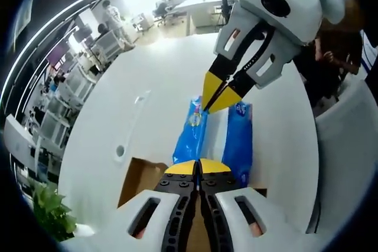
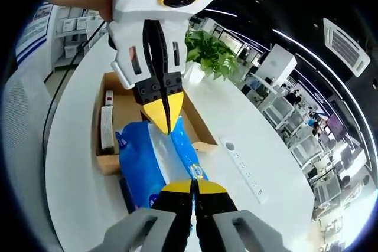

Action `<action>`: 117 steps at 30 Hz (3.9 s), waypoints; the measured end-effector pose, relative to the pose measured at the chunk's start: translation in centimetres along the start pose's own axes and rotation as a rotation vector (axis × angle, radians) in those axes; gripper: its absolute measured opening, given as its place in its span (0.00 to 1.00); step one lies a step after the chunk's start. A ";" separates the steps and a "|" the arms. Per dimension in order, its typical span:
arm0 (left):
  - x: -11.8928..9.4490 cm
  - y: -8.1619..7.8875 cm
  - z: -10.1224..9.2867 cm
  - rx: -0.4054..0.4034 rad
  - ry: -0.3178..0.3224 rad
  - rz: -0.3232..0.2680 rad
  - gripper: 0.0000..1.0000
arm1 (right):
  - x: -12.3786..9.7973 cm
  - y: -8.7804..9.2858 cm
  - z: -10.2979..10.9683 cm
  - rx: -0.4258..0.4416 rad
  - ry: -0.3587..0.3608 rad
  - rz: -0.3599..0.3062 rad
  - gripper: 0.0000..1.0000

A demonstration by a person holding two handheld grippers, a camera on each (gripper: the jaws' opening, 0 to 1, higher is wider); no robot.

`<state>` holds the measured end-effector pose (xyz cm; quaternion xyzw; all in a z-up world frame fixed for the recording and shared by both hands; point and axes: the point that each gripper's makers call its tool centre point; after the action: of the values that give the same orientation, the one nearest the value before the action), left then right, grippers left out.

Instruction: Operate the shoe box by opening the lid, removing the specified soft item, and placing it in the target area until the item is outside and the box remains undamaged.

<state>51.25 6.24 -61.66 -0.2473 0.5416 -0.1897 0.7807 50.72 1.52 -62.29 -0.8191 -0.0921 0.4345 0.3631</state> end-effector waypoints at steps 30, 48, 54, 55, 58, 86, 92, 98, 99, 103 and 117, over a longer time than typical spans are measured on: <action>2.4 -4.2 -2.6 0.017 0.054 -0.024 0.00 | -2.8 3.9 -2.0 0.085 0.051 0.035 0.00; 4.2 -6.8 -3.1 0.021 0.085 -0.051 0.00 | -4.5 6.2 -3.5 0.137 0.086 0.047 0.00; 4.9 -7.8 -3.6 0.029 0.100 -0.063 0.00 | -5.1 7.4 -3.8 0.157 0.099 0.056 0.00; 5.0 -8.0 -3.6 0.029 0.101 -0.064 0.00 | -5.2 7.5 -3.9 0.159 0.102 0.057 0.00; 5.4 -8.6 -3.8 0.034 0.109 -0.070 0.00 | -5.5 7.9 -4.2 0.170 0.110 0.058 0.00; 8.3 -10.8 -5.9 0.050 0.156 -0.093 0.00 | -7.3 11.7 -5.1 0.228 0.160 0.094 0.00; 9.4 -10.8 -6.2 0.041 0.170 -0.095 0.00 | -7.2 12.6 -5.1 0.241 0.163 0.106 0.00; 10.3 -11.0 -6.5 0.042 0.178 -0.095 0.00 | -7.1 13.6 -5.1 0.253 0.164 0.117 0.00; 10.4 -11.0 -6.7 0.043 0.180 -0.096 0.00 | -7.1 13.8 -5.2 0.256 0.165 0.119 0.00; 10.7 -11.1 -7.1 0.052 0.188 -0.096 0.00 | -7.1 14.4 -5.2 0.277 0.168 0.121 0.00; 12.7 -11.3 -8.1 0.050 0.214 -0.093 0.00 | -6.9 16.3 -5.1 0.300 0.170 0.153 0.00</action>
<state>47.69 -11.50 -66.85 -0.2310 0.6050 -0.2645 0.7146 47.86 -16.06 -66.97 -0.7941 0.0674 0.3989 0.4536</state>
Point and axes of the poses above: the point that each gripper's makers call its tool centre point, and the gripper's own axes: x roughly forward along the fingers, z roughly to its left, y roughly out of its underside, and after that the axes turned 4 degrees about -y, right-handed
